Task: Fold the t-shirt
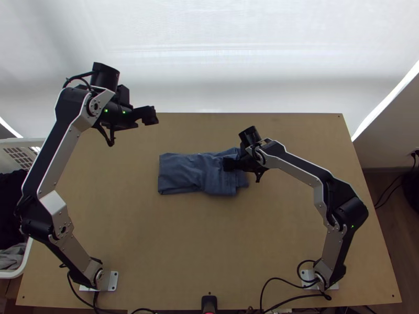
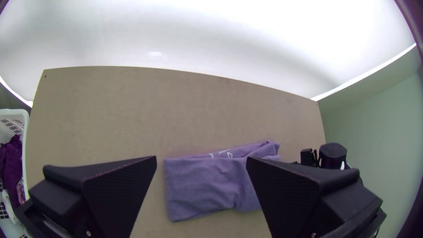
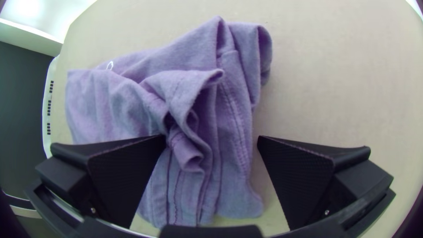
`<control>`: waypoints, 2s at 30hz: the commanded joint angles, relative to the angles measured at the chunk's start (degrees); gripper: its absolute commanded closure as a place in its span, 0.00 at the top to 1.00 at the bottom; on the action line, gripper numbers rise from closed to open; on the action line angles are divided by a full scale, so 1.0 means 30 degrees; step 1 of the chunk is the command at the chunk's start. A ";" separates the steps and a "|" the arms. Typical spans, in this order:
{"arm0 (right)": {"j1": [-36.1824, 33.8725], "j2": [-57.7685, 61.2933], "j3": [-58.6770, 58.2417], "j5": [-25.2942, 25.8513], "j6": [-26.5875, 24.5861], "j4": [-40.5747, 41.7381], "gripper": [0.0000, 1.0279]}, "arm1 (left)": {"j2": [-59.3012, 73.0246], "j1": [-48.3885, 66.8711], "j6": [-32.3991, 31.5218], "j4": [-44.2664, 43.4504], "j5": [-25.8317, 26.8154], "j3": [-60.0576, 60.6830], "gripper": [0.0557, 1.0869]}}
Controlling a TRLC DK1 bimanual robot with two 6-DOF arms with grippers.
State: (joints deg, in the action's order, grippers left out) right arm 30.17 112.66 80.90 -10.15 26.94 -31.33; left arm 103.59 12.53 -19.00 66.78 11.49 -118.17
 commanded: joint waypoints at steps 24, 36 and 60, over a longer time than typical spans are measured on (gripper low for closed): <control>-0.7743 0.0679 0.2710 -0.2124 0.0601 0.0864 0.03 | -0.0985 -0.0516 0.0329 0.0532 -0.0166 0.0601 0.96; -1.3193 0.1440 0.3911 -0.1069 0.2388 0.0893 0.03 | -0.1103 -0.0692 0.0505 0.0532 -0.0137 0.0659 0.96; -1.7704 -0.1255 0.1626 0.2974 0.4673 -0.1626 0.45 | -0.1132 -0.0399 0.0417 0.0473 -0.0137 0.0689 0.96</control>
State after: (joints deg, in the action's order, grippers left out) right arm -22.52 113.49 87.81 -2.31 39.70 -34.79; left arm 101.82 10.92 -18.00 67.66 11.29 -117.19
